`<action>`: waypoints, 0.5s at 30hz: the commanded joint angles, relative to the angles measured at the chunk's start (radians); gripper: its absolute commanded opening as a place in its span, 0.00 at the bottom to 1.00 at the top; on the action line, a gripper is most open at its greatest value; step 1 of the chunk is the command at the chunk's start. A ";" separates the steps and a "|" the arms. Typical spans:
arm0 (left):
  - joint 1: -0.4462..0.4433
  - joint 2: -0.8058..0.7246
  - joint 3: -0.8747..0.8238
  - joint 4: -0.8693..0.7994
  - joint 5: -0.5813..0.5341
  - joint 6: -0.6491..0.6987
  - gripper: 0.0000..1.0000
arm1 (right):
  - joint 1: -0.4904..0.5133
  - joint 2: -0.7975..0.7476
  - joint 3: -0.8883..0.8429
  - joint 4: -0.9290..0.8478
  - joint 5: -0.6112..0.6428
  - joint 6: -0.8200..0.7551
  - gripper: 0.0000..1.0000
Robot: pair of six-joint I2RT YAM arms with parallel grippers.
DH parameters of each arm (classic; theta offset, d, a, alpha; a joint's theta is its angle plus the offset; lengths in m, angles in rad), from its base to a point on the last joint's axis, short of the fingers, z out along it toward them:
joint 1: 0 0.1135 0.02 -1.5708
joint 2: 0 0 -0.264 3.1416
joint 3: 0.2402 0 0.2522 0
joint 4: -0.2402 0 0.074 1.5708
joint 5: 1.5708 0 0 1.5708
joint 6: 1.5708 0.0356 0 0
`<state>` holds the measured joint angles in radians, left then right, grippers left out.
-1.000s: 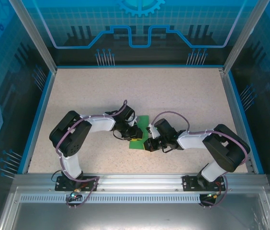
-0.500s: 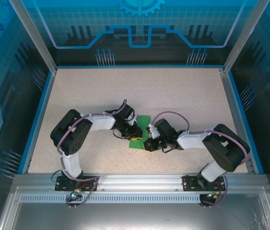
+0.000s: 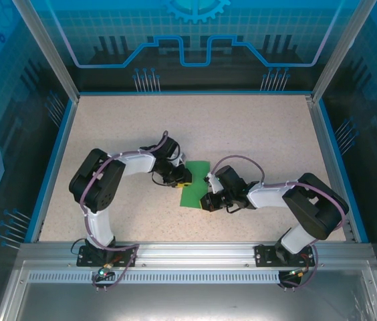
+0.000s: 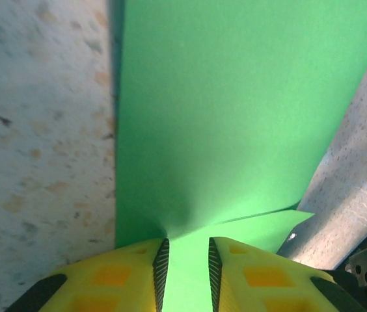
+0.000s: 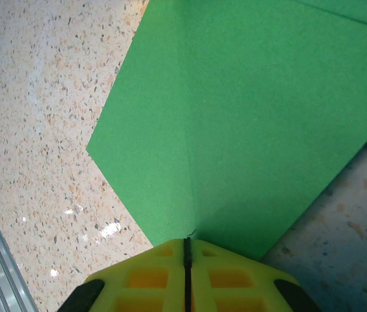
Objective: Fold a paper plane with a square sheet of paper (pick it up from the middle)
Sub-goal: Fold the triangle a second time at the center of the table.
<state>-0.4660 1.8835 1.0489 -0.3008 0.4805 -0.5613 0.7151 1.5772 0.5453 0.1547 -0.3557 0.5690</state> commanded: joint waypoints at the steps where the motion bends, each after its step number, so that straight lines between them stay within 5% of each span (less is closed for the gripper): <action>1: 0.036 0.013 0.047 -0.078 -0.109 0.056 0.27 | 0.024 0.035 -0.026 -0.132 -0.007 -0.003 0.08; 15: 0.043 -0.131 0.005 -0.114 -0.102 0.005 0.36 | 0.024 0.022 -0.016 -0.109 -0.021 0.011 0.09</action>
<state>-0.4141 1.8397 1.0988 -0.3958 0.3603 -0.5251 0.7151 1.5772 0.5472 0.1543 -0.3588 0.5697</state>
